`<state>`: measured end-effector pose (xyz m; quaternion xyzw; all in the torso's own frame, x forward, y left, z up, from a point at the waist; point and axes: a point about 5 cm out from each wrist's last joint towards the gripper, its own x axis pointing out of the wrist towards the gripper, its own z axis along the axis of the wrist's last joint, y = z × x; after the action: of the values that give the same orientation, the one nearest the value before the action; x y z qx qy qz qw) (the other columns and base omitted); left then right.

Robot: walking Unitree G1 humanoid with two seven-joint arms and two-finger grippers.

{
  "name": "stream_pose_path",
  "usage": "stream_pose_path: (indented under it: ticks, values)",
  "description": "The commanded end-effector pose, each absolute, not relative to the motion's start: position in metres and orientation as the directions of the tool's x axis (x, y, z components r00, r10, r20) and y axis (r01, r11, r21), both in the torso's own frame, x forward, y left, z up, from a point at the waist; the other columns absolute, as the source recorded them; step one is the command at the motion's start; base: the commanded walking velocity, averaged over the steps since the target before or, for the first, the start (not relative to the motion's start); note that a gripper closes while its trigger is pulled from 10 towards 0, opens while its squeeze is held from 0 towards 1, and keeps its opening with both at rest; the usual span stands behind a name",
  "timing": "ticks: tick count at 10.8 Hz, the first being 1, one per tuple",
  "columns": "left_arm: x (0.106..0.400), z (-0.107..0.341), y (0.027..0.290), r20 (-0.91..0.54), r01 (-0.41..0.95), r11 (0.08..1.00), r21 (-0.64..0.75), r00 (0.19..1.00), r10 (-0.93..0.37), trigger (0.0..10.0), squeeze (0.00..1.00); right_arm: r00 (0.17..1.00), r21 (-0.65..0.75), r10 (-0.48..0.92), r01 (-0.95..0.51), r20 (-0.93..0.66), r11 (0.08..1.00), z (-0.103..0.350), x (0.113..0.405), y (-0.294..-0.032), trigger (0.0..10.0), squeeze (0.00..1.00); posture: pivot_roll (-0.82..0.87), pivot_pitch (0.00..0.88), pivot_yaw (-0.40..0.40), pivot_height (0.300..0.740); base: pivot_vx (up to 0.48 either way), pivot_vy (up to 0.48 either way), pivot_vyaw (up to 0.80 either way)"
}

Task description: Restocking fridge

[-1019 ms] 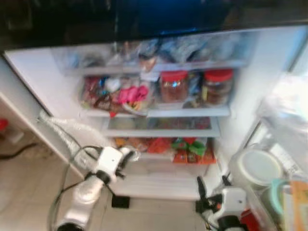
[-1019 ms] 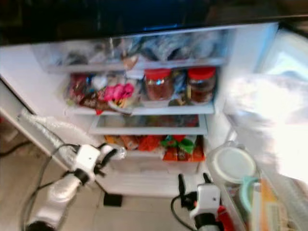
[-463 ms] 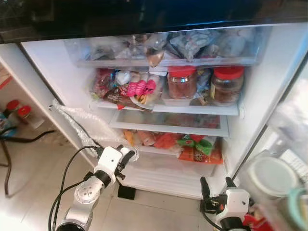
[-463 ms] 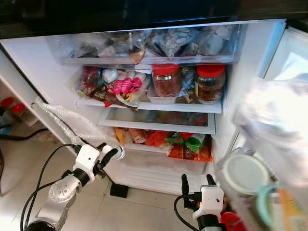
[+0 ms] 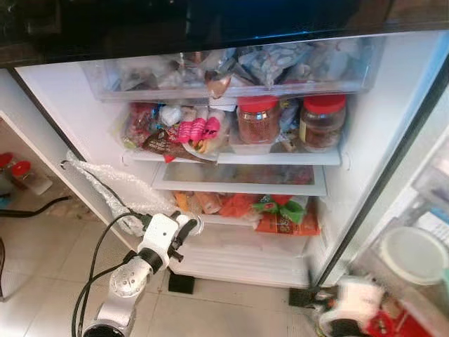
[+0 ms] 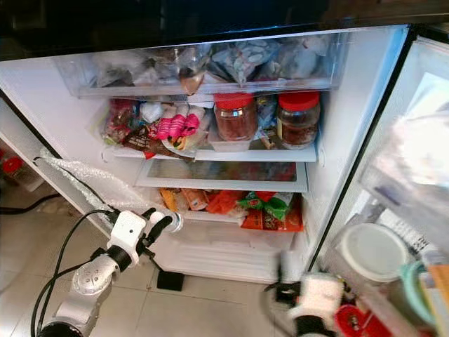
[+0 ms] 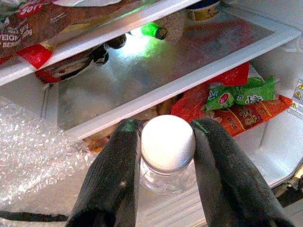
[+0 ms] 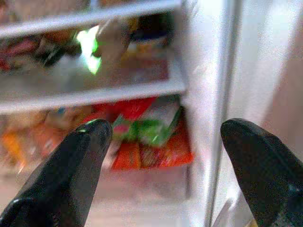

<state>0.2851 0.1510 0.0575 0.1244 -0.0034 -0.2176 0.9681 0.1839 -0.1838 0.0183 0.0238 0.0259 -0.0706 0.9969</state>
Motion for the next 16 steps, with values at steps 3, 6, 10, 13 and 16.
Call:
stream_pose_path:
  ticks: [3, 6, 10, 13, 16]
  values:
    - [0.285, 0.061, 0.161, -0.011, 0.351, 0.905, 0.24, 0.933, -0.358, 10.0, 0.0, 0.987, 0.076, -0.142, 0.136, 0.081, 0.988, 0.05, 0.201, -0.175, 10.0, 0.0, -0.2, 0.024, 0.131, 0.74, 0.0, 0.0, 0.0]
    - [0.277, 0.059, 0.169, 0.007, 0.291, 0.93, 0.226, 0.954, -0.3, 10.0, 0.0, 0.994, 0.04, 0.02, -0.024, 0.111, 0.999, 0.064, 0.203, -0.155, 10.0, 0.0, -0.2, 0.0, 0.119, 0.74, 0.0, 0.0, 0.0]
    - [0.276, 0.06, 0.167, 0.012, 0.285, 0.931, 0.229, 0.955, -0.296, 10.0, 0.0, 0.99, 0.021, 0.069, -0.072, 0.127, 0.997, 0.073, 0.208, -0.149, 10.0, 0.0, -0.2, 0.013, 0.118, 0.74, 0.0, 0.0, 0.0]
    - [0.277, 0.06, 0.17, 0.01, 0.272, 0.933, 0.234, 0.959, -0.282, 10.0, 0.0, 0.992, 0.013, 0.058, -0.06, 0.116, 0.998, 0.075, 0.208, -0.153, 10.0, 0.0, -0.2, 0.028, 0.118, 0.74, 0.0, 0.0, 0.0]
    - [0.278, 0.06, 0.172, 0.006, 0.265, 0.934, 0.239, 0.962, -0.274, 10.0, 0.0, 0.993, -0.006, 0.063, -0.062, 0.099, 0.998, 0.072, 0.209, -0.153, 10.0, 0.0, -0.19, 0.04, 0.12, 0.74, 0.0, 0.0, 0.0]
